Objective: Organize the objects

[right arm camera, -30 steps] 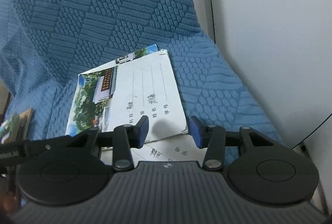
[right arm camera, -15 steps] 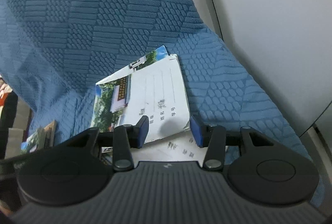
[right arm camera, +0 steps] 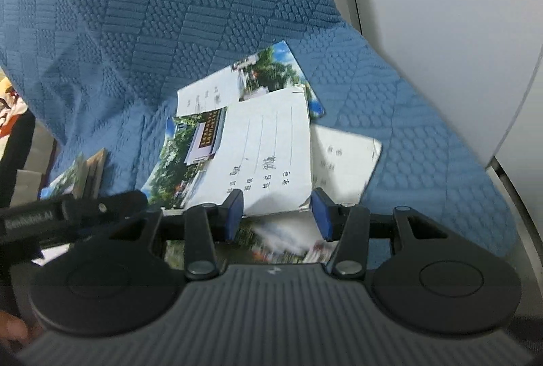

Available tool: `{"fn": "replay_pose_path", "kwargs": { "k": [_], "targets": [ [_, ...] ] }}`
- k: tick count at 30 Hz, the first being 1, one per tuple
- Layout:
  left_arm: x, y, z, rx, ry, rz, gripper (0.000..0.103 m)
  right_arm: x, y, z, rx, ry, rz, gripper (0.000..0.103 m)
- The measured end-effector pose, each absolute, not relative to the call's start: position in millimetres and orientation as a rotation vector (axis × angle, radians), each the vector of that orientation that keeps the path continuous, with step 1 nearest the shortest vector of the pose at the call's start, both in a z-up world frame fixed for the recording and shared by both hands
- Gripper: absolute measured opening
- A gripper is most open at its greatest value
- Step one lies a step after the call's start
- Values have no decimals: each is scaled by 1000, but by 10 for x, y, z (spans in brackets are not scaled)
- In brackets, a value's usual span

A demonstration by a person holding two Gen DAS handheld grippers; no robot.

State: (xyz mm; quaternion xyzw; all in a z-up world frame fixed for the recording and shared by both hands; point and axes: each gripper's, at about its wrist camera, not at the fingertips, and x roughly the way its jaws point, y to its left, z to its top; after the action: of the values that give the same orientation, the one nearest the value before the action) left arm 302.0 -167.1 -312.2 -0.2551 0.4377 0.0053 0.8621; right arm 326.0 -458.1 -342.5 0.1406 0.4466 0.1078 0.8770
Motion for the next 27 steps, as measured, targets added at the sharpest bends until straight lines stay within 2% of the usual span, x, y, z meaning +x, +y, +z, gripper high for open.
{"fn": "replay_pose_path", "kwargs": {
  "k": [12,27],
  "targets": [
    [2495,-1586,-3104,-552,958,-8,71,2511,-4326,-3270,245,944,159,49],
    [2299,-1443,-3136,-523,980,48,73,1958,-4179,-3520,250,1112,216,47]
  ]
}}
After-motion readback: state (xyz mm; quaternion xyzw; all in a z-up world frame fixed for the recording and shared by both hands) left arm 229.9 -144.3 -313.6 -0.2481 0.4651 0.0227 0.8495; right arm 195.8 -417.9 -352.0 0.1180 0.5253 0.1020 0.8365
